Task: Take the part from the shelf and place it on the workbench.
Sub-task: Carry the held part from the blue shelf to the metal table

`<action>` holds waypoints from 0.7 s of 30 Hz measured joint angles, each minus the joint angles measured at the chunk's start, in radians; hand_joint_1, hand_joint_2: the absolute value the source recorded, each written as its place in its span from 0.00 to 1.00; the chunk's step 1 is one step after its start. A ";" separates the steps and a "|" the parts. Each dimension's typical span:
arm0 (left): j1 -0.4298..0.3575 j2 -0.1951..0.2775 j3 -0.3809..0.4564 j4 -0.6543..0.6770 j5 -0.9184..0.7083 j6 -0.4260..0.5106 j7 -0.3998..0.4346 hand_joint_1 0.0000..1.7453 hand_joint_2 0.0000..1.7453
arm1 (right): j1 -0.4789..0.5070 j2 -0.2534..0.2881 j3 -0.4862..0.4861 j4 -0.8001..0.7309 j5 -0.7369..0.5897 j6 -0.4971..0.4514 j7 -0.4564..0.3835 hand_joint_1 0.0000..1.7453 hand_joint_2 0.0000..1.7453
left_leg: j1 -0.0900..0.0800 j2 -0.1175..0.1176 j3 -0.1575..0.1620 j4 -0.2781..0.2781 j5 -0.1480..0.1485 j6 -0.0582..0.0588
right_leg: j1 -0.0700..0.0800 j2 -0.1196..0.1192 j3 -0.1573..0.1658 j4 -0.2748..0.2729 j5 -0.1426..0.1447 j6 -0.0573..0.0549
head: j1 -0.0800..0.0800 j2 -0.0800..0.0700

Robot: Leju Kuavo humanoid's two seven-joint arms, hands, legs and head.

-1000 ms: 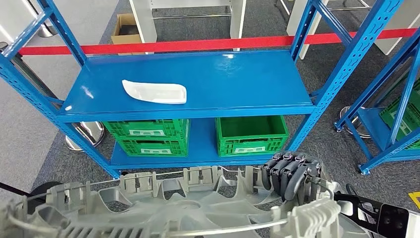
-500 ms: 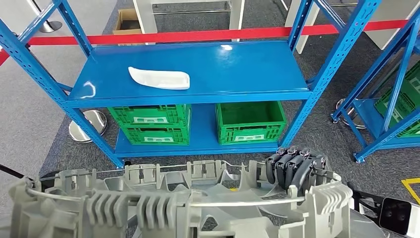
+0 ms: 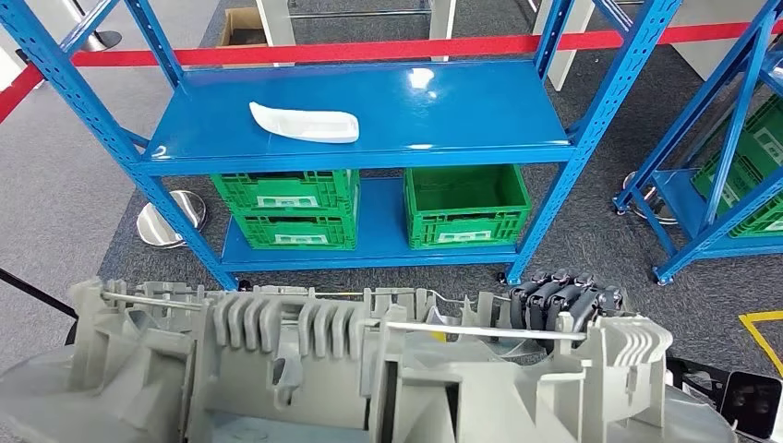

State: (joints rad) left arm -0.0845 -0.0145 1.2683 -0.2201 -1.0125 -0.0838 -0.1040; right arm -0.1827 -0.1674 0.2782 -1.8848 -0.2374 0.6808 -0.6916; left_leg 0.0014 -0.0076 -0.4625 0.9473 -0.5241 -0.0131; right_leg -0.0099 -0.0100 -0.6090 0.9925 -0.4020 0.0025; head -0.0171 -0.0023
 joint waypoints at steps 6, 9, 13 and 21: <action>-0.001 -0.003 0.012 0.000 0.028 0.000 0.001 0.00 1.00 | -0.022 0.003 0.019 0.003 0.008 0.003 0.000 1.00 1.00 | 0.001 0.013 -0.063 0.000 0.058 0.047 | -0.003 0.006 -0.075 0.210 -0.169 0.024 | 0.008 0.000; -0.001 -0.005 0.014 0.000 0.028 0.001 0.002 0.00 1.00 | -0.024 0.003 0.027 0.006 0.008 -0.001 0.000 1.00 1.00 | -0.004 0.013 -0.105 0.011 0.084 0.048 | -0.003 0.006 -0.055 0.295 -0.173 0.022 | 0.008 0.000; -0.001 -0.007 0.015 0.000 0.028 0.002 0.002 0.00 1.00 | -0.036 0.003 0.035 0.007 0.007 -0.002 0.000 1.00 1.00 | -0.009 0.012 -0.148 0.032 0.113 0.036 | 0.002 0.006 0.126 0.044 -0.128 0.004 | 0.007 0.000; 0.004 -0.006 0.016 0.000 0.029 0.003 0.002 0.00 1.00 | -0.045 0.004 0.045 0.010 0.005 -0.003 -0.001 1.00 1.00 | 0.001 0.008 -0.218 0.209 -0.043 -0.010 | -0.001 0.000 0.073 -0.009 -0.070 -0.033 | 0.001 0.000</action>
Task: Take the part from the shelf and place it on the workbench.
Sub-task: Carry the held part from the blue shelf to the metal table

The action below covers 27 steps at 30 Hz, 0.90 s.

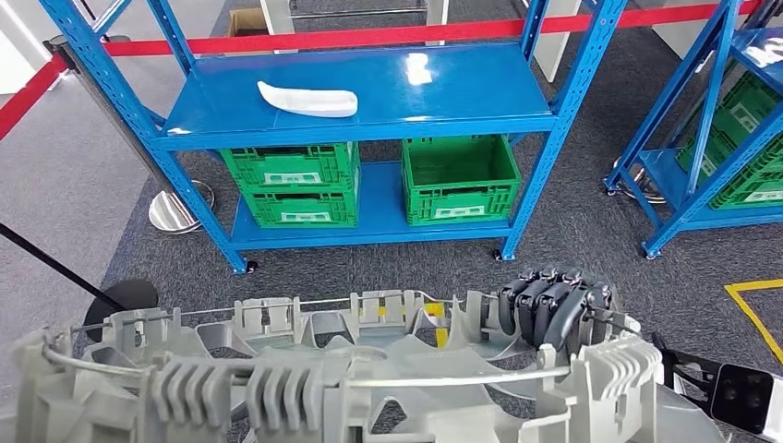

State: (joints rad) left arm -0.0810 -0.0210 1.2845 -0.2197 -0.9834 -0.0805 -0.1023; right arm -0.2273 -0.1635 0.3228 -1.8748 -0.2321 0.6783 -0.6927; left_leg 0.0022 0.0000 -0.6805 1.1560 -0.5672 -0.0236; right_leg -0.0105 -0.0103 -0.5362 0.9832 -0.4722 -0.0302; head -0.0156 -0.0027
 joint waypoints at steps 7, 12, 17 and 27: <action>-0.005 0.001 -0.001 -0.001 -0.005 0.000 -0.006 0.00 1.00 | -0.001 0.001 0.005 0.000 0.011 -0.019 0.000 1.00 1.00 | 0.006 -0.003 0.204 -0.119 0.040 0.000 | 0.001 -0.001 -0.101 0.012 0.083 0.020 | 0.000 0.000; -0.007 0.000 -0.002 -0.001 -0.010 0.000 -0.008 0.00 1.00 | -0.004 0.004 0.016 0.001 0.026 -0.041 0.000 1.00 1.00 | 0.000 -0.003 0.233 -0.217 0.032 0.039 | -0.004 -0.004 -0.126 0.020 0.097 0.050 | 0.002 0.000; -0.006 -0.001 -0.002 -0.001 -0.009 0.006 -0.005 0.00 1.00 | 0.006 0.011 0.022 0.001 0.059 -0.043 0.000 1.00 1.00 | -0.002 0.012 0.159 -0.215 0.093 0.059 | -0.005 0.002 -0.183 0.301 -0.098 0.062 | 0.007 0.000; -0.008 -0.003 0.012 0.000 0.007 0.019 0.028 0.00 1.00 | 0.037 0.004 -0.067 -0.058 0.082 -0.044 -0.001 1.00 1.00 | -0.006 0.064 0.074 -0.164 0.133 0.017 | 0.002 -0.024 0.064 -0.008 -0.065 0.017 | 0.005 0.000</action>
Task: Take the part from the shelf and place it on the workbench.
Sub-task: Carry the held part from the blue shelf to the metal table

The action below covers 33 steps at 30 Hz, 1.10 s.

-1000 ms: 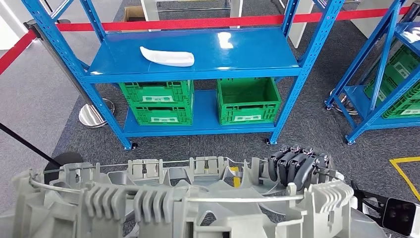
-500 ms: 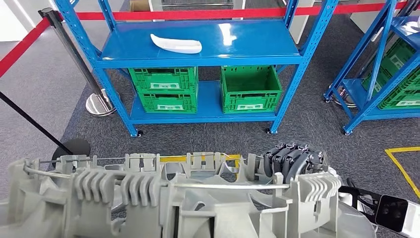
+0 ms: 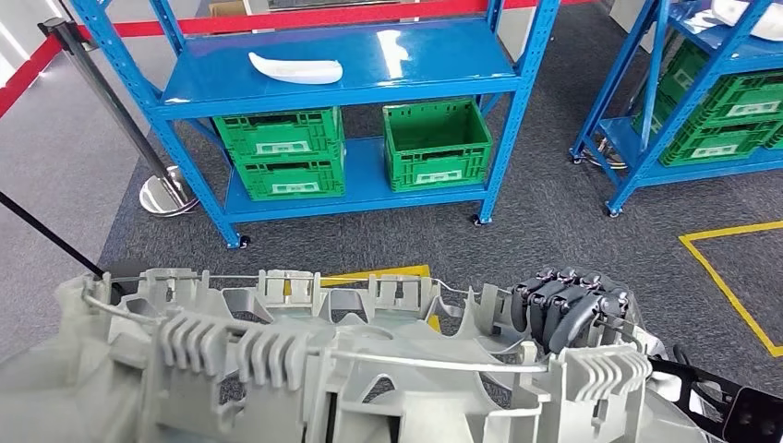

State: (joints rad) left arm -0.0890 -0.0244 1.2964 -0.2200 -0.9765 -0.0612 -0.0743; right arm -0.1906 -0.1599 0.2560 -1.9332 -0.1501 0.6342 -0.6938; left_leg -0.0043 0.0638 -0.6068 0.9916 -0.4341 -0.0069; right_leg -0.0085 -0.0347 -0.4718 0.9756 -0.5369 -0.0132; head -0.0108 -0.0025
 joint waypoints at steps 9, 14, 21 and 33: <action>-0.001 -0.023 0.011 0.003 0.001 0.002 0.024 0.00 1.00 | -0.005 -0.001 -0.065 -0.006 0.007 0.027 0.000 1.00 1.00 | 0.004 -0.091 0.035 0.096 -0.088 0.001 | 0.006 0.069 -0.060 0.002 0.063 -0.012 | -0.005 0.000; -0.002 -0.027 0.011 0.004 -0.005 0.004 0.031 0.00 1.00 | -0.014 0.001 -0.075 -0.010 0.014 0.027 0.001 1.00 1.00 | -0.001 -0.117 0.114 -0.049 -0.059 0.025 | 0.001 0.103 -0.081 0.005 0.083 0.014 | -0.007 0.000; -0.002 -0.044 0.011 0.010 -0.029 0.001 0.078 0.00 1.00 | -0.034 -0.031 -0.041 -0.011 -0.006 -0.015 0.058 1.00 1.00 | 0.007 -0.036 0.093 -0.054 -0.040 0.039 | -0.004 0.045 -0.216 0.307 -0.063 0.048 | 0.006 0.000; -0.008 -0.055 0.024 0.012 0.015 0.021 0.050 0.00 1.00 | -0.107 -0.066 0.007 0.026 -0.056 0.001 0.059 1.00 1.00 | 0.010 -0.034 0.015 0.110 -0.138 -0.011 | -0.010 0.029 -0.087 0.032 0.059 0.001 | 0.002 0.000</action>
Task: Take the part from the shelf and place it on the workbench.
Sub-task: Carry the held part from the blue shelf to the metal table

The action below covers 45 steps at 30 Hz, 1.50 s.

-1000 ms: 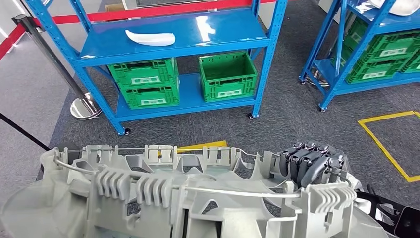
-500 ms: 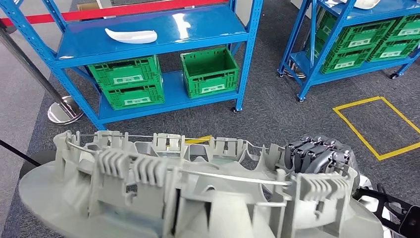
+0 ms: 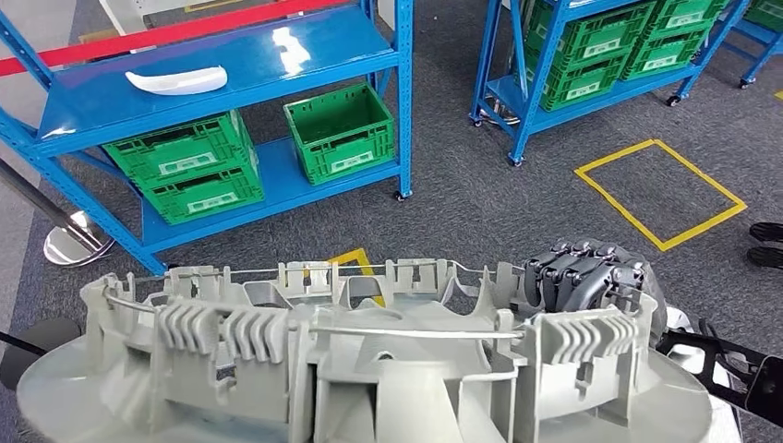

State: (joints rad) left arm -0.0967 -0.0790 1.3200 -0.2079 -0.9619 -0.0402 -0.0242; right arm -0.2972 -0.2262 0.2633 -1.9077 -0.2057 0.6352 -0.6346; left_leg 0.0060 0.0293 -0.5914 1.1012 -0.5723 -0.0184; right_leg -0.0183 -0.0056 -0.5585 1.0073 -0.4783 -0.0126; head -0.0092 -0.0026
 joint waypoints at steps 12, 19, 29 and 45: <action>0.004 0.065 0.016 -0.005 0.010 -0.011 -0.013 0.00 1.00 | -0.022 0.026 0.019 0.050 0.011 0.000 -0.033 1.00 1.00 | -0.006 -0.091 0.063 -0.131 0.079 0.037 | 0.001 0.108 -0.038 0.002 0.030 0.025 | 0.000 0.000; 0.005 0.067 0.021 -0.005 0.016 -0.012 -0.013 0.00 1.00 | -0.038 0.038 0.026 0.064 0.013 0.002 -0.033 1.00 1.00 | -0.001 0.003 0.062 -0.143 0.089 0.044 | -0.001 0.012 -0.160 0.285 -0.102 0.052 | 0.013 0.000; -0.002 0.047 0.042 -0.004 0.043 -0.010 -0.023 0.00 1.00 | -0.070 0.056 0.029 0.078 0.030 0.030 -0.037 1.00 1.00 | -0.003 0.039 0.041 -0.080 0.037 0.005 | 0.001 -0.016 -0.018 0.007 0.006 0.013 | 0.005 0.000; -0.004 0.024 0.049 -0.002 0.039 -0.010 -0.012 0.00 1.00 | -0.076 0.079 0.041 0.073 0.049 0.039 -0.016 1.00 1.00 | 0.005 -0.051 0.060 -0.122 0.074 0.042 | 0.000 0.069 -0.081 0.083 -0.016 0.044 | 0.008 0.000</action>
State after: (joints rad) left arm -0.1005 -0.0551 1.3688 -0.2101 -0.9231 -0.0502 -0.0366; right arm -0.3733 -0.1475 0.3040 -1.8349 -0.1570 0.6739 -0.6504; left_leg 0.0109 -0.0213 -0.5312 0.9789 -0.4981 0.0238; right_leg -0.0185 0.0633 -0.6399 1.0899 -0.4944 0.0314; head -0.0016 -0.0025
